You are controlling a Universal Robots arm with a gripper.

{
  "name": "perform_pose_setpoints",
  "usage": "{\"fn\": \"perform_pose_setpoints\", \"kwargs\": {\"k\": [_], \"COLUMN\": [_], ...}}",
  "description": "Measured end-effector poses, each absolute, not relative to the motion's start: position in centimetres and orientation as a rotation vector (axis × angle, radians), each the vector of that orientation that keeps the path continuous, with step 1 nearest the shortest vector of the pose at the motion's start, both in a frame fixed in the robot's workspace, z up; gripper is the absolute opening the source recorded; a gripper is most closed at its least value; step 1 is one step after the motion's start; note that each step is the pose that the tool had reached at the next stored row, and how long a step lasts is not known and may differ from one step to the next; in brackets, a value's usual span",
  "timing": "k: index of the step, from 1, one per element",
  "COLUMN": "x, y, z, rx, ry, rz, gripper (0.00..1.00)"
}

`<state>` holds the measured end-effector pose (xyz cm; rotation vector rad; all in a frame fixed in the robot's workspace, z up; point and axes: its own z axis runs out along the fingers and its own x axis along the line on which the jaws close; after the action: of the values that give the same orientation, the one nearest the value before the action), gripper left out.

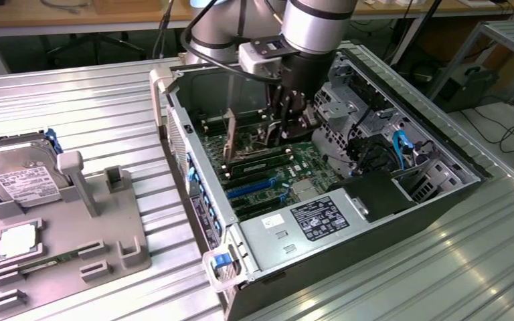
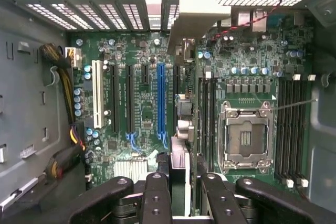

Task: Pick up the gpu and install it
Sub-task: 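Insert the gpu into the slot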

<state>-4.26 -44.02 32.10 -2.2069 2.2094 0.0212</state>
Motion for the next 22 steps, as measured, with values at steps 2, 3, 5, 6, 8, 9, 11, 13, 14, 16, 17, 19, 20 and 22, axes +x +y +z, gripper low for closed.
{"fn": "perform_pose_setpoints", "kwargs": {"k": [2, 3, 5, 6, 8, 9, 11, 13, 14, 16, 17, 19, 20, 22], "x": [-4.4, -4.4, -4.5, -4.6, -5.1, -5.2, -5.3, -5.3, -5.3, -5.6, -6.0, -6.3, -6.3, -6.3], "y": [-44.0, -44.1, -44.3, -44.3, -44.3, -44.3, -44.7, -45.1, -45.1, -45.1, -45.1, -45.1, -45.1, -45.3], "z": [31.9, 31.8, 31.5, 31.4, 30.9, 30.7, 30.3, 30.0, 29.9, 29.7, 29.6, 29.3, 29.1, 28.8], "rx": [-2.207, -2.208, -2.208, -2.208, -2.208, -2.208, -2.209, -2.21, -2.211, -2.213, -2.213, -2.213, -2.213, -2.214], "ry": [2.209, 2.209, 2.209, 2.209, 2.209, 2.209, 2.21, 2.211, 2.213, 2.214, 2.214, 2.215, 2.215, 2.215], "rz": [0.021, 0.021, 0.021, 0.021, 0.021, 0.022, 0.022, 0.021, 0.021, 0.022, 0.023, 0.024, 0.024, 0.024], "gripper": [0.27, 0.27, 0.27, 0.27, 0.27, 0.27, 0.27, 0.27, 0.27, 0.27, 0.27, 0.27, 0.27, 0.27]}}
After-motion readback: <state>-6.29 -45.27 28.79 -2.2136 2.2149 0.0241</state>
